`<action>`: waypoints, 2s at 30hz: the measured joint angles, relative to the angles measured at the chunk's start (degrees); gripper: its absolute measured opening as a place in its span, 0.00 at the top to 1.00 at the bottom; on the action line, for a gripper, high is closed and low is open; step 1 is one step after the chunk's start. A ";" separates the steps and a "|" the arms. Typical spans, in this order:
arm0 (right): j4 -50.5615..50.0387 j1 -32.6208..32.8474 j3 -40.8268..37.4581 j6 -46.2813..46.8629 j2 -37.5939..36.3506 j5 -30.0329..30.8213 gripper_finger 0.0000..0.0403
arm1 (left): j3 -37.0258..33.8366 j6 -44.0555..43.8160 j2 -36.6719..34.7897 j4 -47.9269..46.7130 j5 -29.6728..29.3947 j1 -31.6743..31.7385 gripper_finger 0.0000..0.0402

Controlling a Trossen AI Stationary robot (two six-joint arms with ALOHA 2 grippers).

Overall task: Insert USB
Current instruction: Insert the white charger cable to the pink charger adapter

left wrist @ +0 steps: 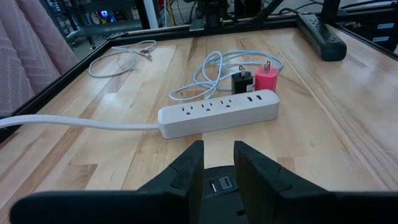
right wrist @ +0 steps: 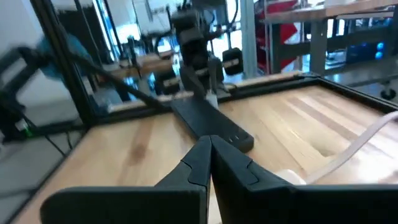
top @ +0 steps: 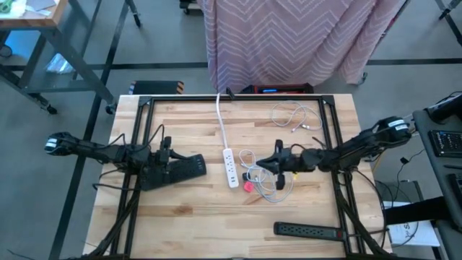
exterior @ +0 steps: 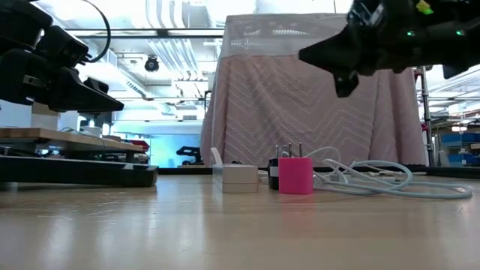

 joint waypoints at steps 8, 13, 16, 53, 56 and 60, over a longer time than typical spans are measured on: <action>-13.61 -1.70 8.84 -4.90 1.38 0.12 1.00 | 0.01 -0.01 0.00 0.00 -0.01 0.01 0.81; -28.52 -1.00 14.10 -11.70 -2.39 -0.27 1.00 | 0.00 -0.01 0.04 0.01 0.00 0.00 0.81; -39.69 0.12 16.06 -11.92 -4.54 -1.38 0.99 | -0.01 0.00 0.11 0.50 0.00 0.00 0.81; -53.90 9.40 29.56 21.84 24.63 6.42 0.41 | -0.01 0.09 0.67 2.27 -1.39 0.02 0.81; -53.81 9.02 29.51 20.21 25.39 6.56 0.42 | -0.01 2.84 0.63 5.08 -5.71 0.02 0.81; -53.25 8.48 29.45 18.17 26.50 6.93 0.46 | -0.01 -1.87 0.63 12.34 -6.02 0.02 0.81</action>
